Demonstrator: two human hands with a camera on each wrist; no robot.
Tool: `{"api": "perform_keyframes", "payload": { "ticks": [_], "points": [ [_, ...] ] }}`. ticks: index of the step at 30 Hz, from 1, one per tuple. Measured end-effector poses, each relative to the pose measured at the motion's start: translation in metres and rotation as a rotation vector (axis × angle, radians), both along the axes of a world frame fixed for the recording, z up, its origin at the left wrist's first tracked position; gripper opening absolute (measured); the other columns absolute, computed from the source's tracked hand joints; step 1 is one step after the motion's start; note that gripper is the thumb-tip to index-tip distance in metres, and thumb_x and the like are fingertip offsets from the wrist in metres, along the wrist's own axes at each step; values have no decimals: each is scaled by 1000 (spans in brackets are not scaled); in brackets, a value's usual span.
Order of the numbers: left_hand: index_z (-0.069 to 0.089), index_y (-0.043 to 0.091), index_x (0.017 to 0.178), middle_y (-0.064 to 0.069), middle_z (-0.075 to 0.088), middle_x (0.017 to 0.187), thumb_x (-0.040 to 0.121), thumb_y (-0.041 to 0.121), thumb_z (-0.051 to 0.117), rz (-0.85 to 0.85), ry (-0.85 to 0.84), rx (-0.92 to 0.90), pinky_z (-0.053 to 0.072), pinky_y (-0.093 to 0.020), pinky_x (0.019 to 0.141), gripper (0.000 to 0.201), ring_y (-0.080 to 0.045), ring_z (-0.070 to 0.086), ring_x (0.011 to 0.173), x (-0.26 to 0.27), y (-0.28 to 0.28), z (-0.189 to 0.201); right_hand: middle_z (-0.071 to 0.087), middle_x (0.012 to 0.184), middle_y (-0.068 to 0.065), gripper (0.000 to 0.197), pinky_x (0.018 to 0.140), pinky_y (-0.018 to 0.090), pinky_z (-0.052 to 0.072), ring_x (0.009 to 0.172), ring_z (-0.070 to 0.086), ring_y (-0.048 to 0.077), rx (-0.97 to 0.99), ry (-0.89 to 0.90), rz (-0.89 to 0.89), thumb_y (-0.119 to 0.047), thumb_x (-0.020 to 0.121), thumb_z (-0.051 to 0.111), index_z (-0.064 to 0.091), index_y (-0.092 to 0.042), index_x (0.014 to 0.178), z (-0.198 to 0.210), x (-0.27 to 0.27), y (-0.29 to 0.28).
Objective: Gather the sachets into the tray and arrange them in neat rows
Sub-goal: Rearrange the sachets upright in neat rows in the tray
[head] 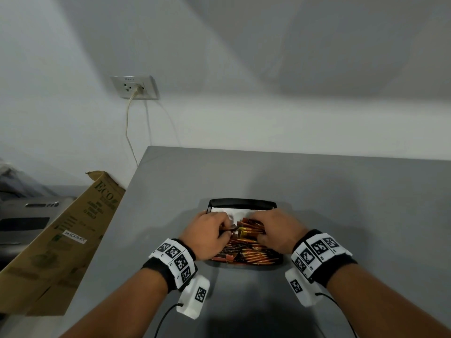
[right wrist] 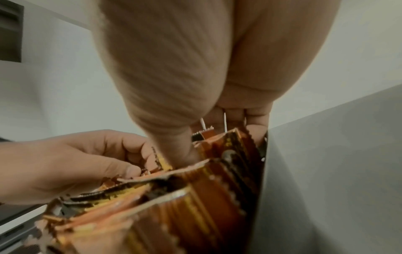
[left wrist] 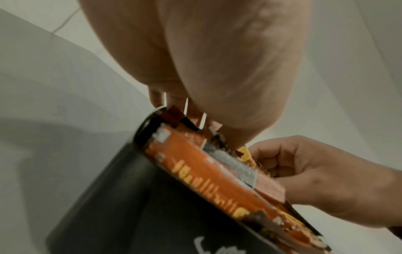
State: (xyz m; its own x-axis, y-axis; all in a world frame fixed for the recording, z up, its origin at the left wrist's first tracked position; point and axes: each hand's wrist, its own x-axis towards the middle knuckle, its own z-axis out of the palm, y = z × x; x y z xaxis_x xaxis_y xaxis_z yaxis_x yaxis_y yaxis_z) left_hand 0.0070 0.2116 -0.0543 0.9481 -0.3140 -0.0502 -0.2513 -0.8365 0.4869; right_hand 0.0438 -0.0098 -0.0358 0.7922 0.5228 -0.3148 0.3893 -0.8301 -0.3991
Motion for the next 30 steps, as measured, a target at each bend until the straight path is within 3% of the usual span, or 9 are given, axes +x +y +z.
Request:
{"api": "perform_keyframes", "payload": {
  "ticks": [3,8,11,13,15,18,23,27,30],
  "points": [
    [61,22,103,17,52,89,89,32,62,14,11,-28,38,-24,84,17,-13,57,87,-1,0,0,68,114,-4,36,89,34,54,100,64,16,38,-48,-48,-23,91,58,61,-29,127,0,0,0],
    [59,29,99,16,63,94,82,50,57,57,72,-76,49,-31,86,28,-11,60,89,-1,3,-4,66,92,-5,20,65,21,42,80,62,13,172,-78,-204,-21,88,64,64,-23,107,13,1,-11],
    [58,32,98,14,65,92,78,57,54,76,95,-95,53,-35,83,32,-8,61,87,-1,3,-9,67,92,-7,17,65,20,47,81,64,10,338,-24,-346,-20,88,68,63,-24,104,21,1,-19],
    [56,33,104,14,65,100,75,59,56,112,117,-149,52,-35,88,39,-8,62,94,1,5,-10,68,99,-8,21,68,19,50,87,67,7,438,44,-421,-15,89,66,61,-24,108,25,-1,-21],
    [54,31,114,10,65,108,78,60,57,90,107,-82,48,-36,96,47,-12,60,101,2,4,-8,69,102,-8,23,66,17,51,86,69,7,490,91,-461,-13,90,65,58,-23,109,26,-4,-22],
    [50,28,121,9,66,104,80,71,51,3,92,128,34,-39,109,59,-14,60,99,2,-3,-2,70,101,-6,20,61,14,47,84,69,6,500,78,-503,-11,91,64,57,-24,105,25,-10,-23],
    [43,31,132,6,60,128,72,81,50,-1,142,160,21,-44,119,79,-14,55,119,-2,-2,-1,72,98,-8,22,67,17,51,89,69,6,572,91,-532,-11,90,66,57,-30,98,24,-21,-21],
    [46,32,133,11,55,134,71,89,41,63,102,-3,21,-46,120,85,-11,50,124,-6,-3,13,73,100,-8,22,80,26,55,92,70,6,599,102,-542,-15,89,69,59,-29,102,24,-26,-19],
    [48,28,136,12,56,135,72,83,52,194,126,-372,38,-40,112,84,-10,51,125,-7,-10,33,77,97,-2,21,81,30,56,89,73,12,785,152,-557,-7,88,71,64,-19,104,35,-30,-14]
  ]
}}
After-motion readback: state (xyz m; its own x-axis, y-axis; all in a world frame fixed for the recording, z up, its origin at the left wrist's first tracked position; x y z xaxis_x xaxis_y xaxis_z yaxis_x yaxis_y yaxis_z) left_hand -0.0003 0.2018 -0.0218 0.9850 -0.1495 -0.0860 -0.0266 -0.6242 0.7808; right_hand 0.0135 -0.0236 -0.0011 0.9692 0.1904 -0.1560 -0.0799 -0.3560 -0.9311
